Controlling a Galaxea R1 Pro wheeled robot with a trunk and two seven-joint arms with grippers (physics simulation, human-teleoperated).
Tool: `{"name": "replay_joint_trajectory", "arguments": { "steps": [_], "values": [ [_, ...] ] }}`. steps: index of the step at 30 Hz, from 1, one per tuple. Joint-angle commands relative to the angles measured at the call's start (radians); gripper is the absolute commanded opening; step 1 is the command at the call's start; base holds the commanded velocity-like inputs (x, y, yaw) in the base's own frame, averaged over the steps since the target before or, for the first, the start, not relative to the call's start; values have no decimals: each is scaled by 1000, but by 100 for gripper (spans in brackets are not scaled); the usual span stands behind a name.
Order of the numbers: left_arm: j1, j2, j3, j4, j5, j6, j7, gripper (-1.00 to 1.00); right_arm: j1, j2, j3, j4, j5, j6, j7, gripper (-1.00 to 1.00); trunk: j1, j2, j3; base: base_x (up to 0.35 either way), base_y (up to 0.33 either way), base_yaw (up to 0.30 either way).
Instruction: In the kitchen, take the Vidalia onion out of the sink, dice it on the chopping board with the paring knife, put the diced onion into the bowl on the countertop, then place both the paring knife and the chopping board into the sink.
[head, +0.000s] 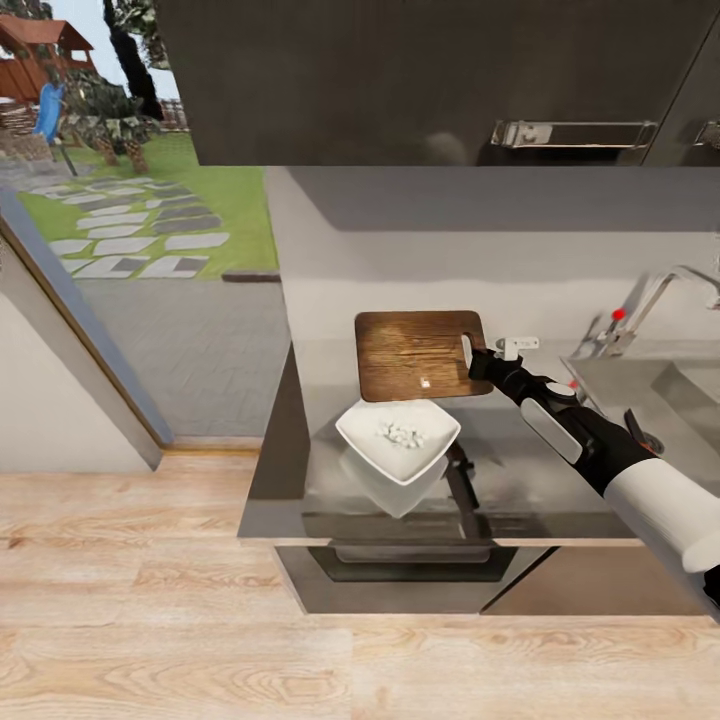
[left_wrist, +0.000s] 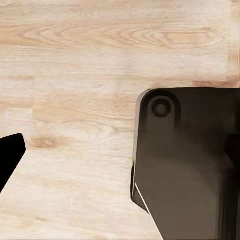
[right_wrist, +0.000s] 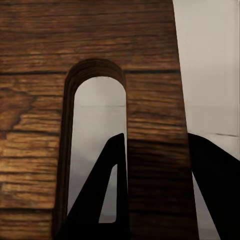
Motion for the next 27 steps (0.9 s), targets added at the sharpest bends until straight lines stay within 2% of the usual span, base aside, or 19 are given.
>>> {"name": "replay_joint_trajectory", "arguments": {
  "steps": [1, 9, 18, 20, 24, 27],
  "values": [
    [0, 1, -6, -2, 6, -1, 5, 100, -1, -1, 3, -1, -8, 2, 1, -100, 1, -2, 0, 0, 0, 0],
    [0, 1, -6, -3, 6, -1, 5, 100, -1, -1, 3, -1, -8, 2, 1, -100, 1, -2, 12, -16, 34, 0],
    [0, 1, -6, -2, 6, -1, 5, 100, -1, -1, 2, -1, -4, 7, -9, -100, 1, -2, 14, 0, 0, 0],
    [0, 1, -6, -2, 6, -1, 5, 100, -1, -2, 1, -1, -3, 19, -32, -100, 1, -2, 14, 0, -90, 0],
    [0, 1, -6, 7, 6, -1, 5, 100, -1, -3, -5, -11, -8, 92, -145, -100, 1, -2, 14, 0, -265, 0],
    [0, 1, -6, 9, 6, -1, 5, 100, -1, -3, -9, -15, -8, 110, -186, -100, 1, -2, 14, 0, -312, 0]
  ]
}}
